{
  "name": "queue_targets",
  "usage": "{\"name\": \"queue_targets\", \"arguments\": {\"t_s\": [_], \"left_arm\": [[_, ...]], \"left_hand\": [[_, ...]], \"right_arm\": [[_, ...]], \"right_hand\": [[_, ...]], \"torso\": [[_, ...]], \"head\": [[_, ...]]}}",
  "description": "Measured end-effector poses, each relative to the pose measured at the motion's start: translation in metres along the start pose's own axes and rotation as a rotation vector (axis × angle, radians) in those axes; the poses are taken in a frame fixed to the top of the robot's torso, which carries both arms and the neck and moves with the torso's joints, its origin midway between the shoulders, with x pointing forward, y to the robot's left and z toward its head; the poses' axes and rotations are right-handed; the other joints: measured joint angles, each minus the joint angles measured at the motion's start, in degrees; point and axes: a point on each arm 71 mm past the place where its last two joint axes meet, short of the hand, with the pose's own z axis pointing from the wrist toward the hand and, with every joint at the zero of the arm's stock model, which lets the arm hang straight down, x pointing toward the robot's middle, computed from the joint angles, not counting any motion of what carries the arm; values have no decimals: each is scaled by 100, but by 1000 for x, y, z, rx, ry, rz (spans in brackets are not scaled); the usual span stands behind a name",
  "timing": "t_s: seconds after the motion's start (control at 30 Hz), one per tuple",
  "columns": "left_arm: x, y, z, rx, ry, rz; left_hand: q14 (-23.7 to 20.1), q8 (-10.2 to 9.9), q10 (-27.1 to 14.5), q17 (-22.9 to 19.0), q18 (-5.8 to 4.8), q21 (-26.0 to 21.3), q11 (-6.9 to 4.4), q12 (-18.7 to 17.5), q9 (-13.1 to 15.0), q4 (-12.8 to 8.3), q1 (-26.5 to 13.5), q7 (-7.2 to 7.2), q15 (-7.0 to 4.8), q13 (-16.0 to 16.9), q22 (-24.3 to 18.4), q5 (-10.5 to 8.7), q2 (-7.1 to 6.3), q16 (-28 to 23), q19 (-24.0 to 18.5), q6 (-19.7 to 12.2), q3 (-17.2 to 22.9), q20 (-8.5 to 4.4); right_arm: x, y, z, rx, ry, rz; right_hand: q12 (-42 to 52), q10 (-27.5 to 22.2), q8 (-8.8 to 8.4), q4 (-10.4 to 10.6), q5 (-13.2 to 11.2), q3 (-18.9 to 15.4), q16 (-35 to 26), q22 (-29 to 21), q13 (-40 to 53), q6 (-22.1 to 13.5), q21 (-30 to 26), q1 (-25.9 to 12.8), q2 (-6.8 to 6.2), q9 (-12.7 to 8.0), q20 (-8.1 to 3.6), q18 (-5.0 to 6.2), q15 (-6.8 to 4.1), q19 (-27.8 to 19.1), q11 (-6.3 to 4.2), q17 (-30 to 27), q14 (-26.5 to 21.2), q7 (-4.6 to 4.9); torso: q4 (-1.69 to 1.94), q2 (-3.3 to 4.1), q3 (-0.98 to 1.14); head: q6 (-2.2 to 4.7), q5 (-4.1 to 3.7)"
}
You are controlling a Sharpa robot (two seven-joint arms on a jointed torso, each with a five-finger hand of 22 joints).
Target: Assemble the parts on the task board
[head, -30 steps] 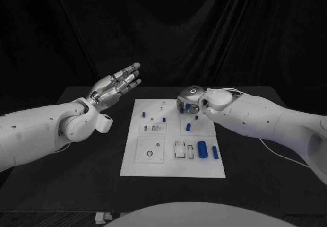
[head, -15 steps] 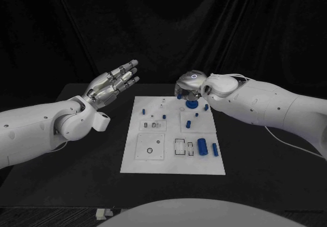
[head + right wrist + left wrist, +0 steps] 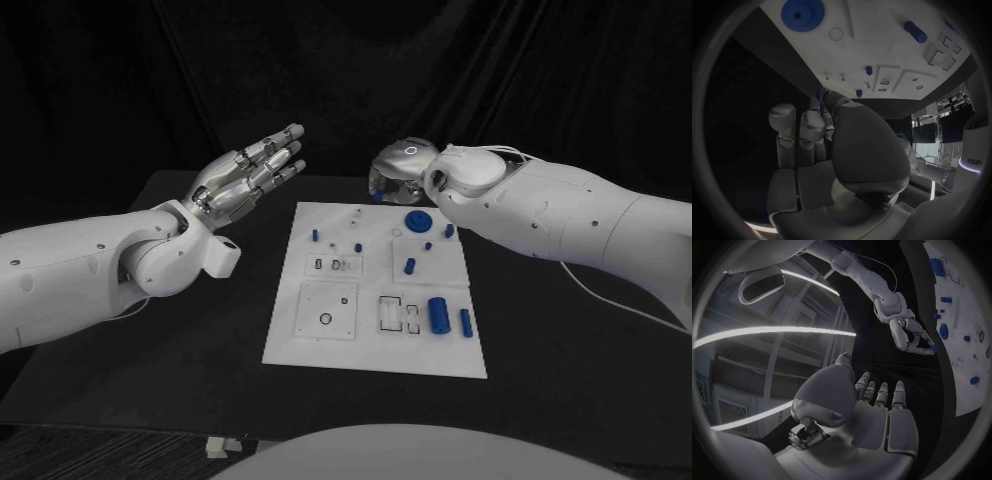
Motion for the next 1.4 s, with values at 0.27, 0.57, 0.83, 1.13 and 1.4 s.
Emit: {"name": "queue_targets", "arguments": {"t_s": [0.27,0.57,0.83,1.13,1.4], "left_arm": [[1,-4,0,7,-7,9],[2,-5,2,10,-10,14],[2,-5,3,11,-10,14],[2,-4,3,11,-9,14],[1,-4,4,10,-9,16]], "left_hand": [[0,0,39,0,0,0,38,4,4,0,22,49,0,-2,1,69,8,0,-1,50,0,2],[0,0,39,0,0,0,40,4,26,0,60,51,0,1,-4,69,-31,0,59,52,0,60],[0,0,58,0,0,0,81,4,26,0,60,80,0,6,-3,70,-30,0,59,81,0,60],[0,0,41,0,0,1,100,4,26,0,84,81,0,3,5,75,-6,0,59,83,0,62],[0,0,41,0,0,1,101,5,27,0,105,120,1,3,4,136,14,0,58,121,0,63]], "right_arm": [[-1,4,7,1,13,1],[0,4,10,13,30,0],[2,2,10,24,43,1],[4,1,9,37,48,2],[4,-3,8,55,49,1]], "right_hand": [[0,0,0,0,0,0,0,12,0,0,0,-1,1,0,0,0,0,0,0,0,0,0],[-8,1,0,0,0,0,66,26,0,-1,0,-1,1,0,0,0,0,0,1,2,0,0],[-10,1,0,0,0,0,66,44,0,-1,0,-1,1,0,0,0,0,0,1,2,0,1],[-50,1,-1,0,0,0,66,51,0,-1,0,-1,1,0,0,0,1,0,1,2,0,1],[-52,1,-1,0,0,0,66,60,0,-2,1,-1,1,0,0,0,1,0,1,4,0,1]], "torso": [[159,172,-10],[311,290,-10],[418,352,-25],[497,394,-48],[505,390,-46]], "head": [[172,-132],[273,-273],[315,-339],[336,-407],[313,-407]]}}
